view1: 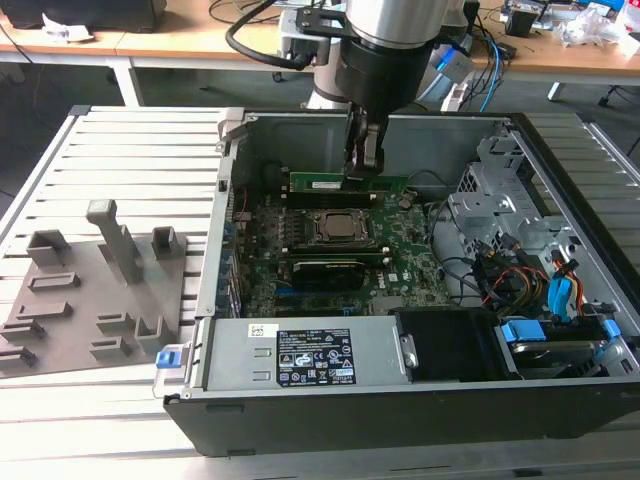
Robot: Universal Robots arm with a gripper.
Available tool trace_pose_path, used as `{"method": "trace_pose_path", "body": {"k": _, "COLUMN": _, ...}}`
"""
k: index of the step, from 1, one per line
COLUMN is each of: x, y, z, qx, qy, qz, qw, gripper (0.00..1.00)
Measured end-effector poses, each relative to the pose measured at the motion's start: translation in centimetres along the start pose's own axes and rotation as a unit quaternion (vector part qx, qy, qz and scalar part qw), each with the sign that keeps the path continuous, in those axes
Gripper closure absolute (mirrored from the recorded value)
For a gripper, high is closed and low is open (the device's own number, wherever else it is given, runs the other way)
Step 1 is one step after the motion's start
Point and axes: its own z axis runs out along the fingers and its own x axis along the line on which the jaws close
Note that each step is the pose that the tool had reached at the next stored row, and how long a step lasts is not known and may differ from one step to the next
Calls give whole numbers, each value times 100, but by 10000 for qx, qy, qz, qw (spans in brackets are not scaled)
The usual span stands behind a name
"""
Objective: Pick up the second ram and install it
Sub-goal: 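Insert the second ram into the second slot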
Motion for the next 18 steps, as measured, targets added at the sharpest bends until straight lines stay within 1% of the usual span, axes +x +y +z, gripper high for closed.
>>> {"method": "trace_pose_path", "body": {"k": 3, "x": 3, "y": -4, "z": 51, "qx": 0, "qy": 0, "qz": 0, "qw": 10000, "gripper": 86}}
{"method": "trace_pose_path", "body": {"k": 5, "x": 8, "y": -8, "z": 115, "qx": 0, "qy": 0, "qz": 0, "qw": 10000, "gripper": 86}}
{"method": "trace_pose_path", "body": {"k": 8, "x": 13, "y": -12, "z": 183, "qx": 0, "qy": 0, "qz": 0, "qw": 10000, "gripper": 86}}
{"method": "trace_pose_path", "body": {"k": 12, "x": 15, "y": -14, "z": 219, "qx": 0, "qy": 0, "qz": 0, "qw": 10000, "gripper": 86}}
{"method": "trace_pose_path", "body": {"k": 18, "x": 22, "y": -20, "z": 308, "qx": 0, "qy": 0, "qz": 0, "qw": 10000, "gripper": 86}}
